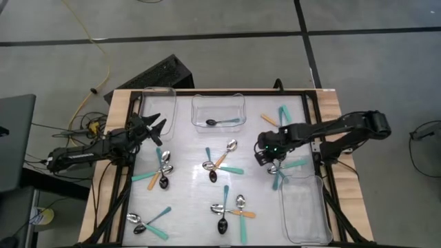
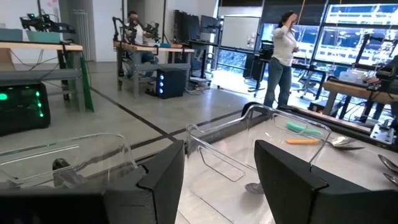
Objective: Sort silverware by color (type)
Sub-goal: Put the yellow spoon into the top left transparent bin, then put the blue spoon into the top middle transparent bin
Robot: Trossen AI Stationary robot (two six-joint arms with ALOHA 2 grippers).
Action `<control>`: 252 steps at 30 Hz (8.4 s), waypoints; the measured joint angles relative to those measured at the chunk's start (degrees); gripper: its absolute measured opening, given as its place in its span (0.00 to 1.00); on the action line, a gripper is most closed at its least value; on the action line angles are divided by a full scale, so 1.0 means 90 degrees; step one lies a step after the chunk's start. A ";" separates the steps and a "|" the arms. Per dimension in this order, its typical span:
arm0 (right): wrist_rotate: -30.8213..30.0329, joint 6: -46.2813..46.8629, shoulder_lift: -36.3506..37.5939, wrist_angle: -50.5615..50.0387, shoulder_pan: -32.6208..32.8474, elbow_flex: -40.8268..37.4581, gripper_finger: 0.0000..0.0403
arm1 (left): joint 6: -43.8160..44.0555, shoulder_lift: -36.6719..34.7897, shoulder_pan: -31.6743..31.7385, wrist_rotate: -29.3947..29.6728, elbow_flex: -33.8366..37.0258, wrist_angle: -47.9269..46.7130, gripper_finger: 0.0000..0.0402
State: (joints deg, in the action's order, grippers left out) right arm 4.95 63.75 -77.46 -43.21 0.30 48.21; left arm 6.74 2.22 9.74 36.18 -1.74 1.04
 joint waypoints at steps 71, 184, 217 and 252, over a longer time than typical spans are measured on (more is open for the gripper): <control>-0.0209 -0.5025 -0.0375 0.1525 0.1160 0.0005 0.31 | 0.1223 1.1965 -0.0804 -0.2732 -0.6800 -0.0690 0.46; -0.0345 -0.3949 0.0050 0.1156 0.1353 -0.0002 0.31 | 0.0673 1.1814 -0.0379 -0.4113 -0.6275 0.2181 0.07; -0.1888 -0.5728 0.0741 0.2386 0.1315 0.0005 0.31 | 0.1916 0.5162 0.2539 -0.1077 -0.4015 -0.3538 0.07; -0.0571 -0.4447 0.0647 0.2453 0.1254 0.0005 0.31 | 0.1115 0.5705 0.3494 -0.3539 -0.4048 -0.3045 0.40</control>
State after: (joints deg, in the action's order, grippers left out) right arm -0.19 23.73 -71.64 -21.13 11.58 48.25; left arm 16.77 53.56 41.18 4.33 -38.17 -26.36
